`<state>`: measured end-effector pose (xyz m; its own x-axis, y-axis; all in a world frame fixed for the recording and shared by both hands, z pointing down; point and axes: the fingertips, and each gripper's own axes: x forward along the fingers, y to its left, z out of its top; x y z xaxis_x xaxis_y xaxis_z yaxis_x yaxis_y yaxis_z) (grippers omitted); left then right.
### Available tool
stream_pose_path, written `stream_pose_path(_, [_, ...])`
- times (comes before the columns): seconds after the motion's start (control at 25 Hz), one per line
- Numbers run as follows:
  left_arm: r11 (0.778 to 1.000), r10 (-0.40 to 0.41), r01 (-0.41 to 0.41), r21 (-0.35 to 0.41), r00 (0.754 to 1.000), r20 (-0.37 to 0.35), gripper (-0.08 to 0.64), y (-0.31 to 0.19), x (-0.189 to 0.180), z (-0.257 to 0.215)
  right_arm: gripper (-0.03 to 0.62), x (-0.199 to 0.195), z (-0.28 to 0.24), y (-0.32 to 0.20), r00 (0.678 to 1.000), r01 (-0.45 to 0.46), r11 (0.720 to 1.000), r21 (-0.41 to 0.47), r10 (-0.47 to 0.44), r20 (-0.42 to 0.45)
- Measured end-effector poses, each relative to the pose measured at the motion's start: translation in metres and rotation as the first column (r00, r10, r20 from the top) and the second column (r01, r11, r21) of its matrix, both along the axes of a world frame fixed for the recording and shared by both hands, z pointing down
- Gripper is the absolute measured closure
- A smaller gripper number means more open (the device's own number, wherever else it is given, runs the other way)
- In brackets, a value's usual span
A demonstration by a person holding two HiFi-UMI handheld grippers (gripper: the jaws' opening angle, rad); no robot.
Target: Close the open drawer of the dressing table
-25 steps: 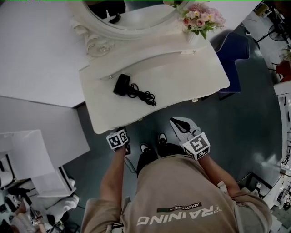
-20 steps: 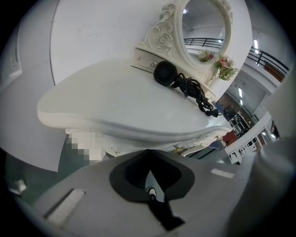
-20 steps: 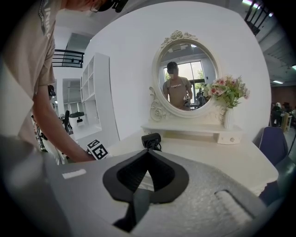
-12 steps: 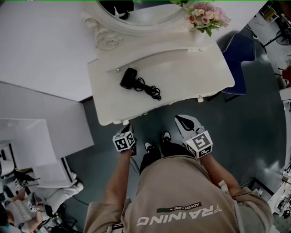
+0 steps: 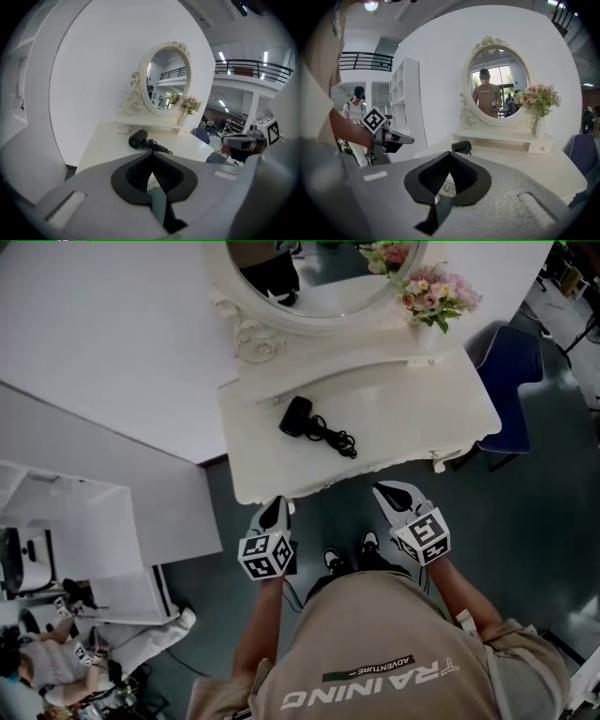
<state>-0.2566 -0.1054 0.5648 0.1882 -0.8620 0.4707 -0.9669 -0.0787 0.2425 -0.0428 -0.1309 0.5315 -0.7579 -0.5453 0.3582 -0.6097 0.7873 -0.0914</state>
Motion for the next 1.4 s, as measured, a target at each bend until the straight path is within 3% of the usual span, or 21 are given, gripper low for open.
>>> stream_pose_path(0.24, [0.985,0.06,-0.068,0.161,0.997,0.053,0.541,0.001,0.012,-0.089,0.591,-0.017,-0.052,0.01,0.998,0.055,0.992,0.111,-0.056,0.004])
stream_pose_path(0.68, [0.933,0.096,-0.128,0.336,0.989,0.108,0.541,0.017,0.021,-0.181,0.591,-0.027,-0.137,0.021,0.994,0.074,0.965,0.251,-0.092,0.059])
stream_pose_path(1.16, [0.877,0.019,-0.108,0.468,0.981,0.193,0.541,0.033,0.014,-0.23,0.591,-0.019,-0.172,0.028,0.994,0.029,0.942,0.334,-0.062,0.088])
stream_pose_path(1.4, [0.871,0.015,-0.101,0.48,0.984,0.179,0.541,0.034,0.014,-0.229,0.591,-0.022,-0.175,0.035,0.994,0.033,0.934,0.356,-0.066,0.082])
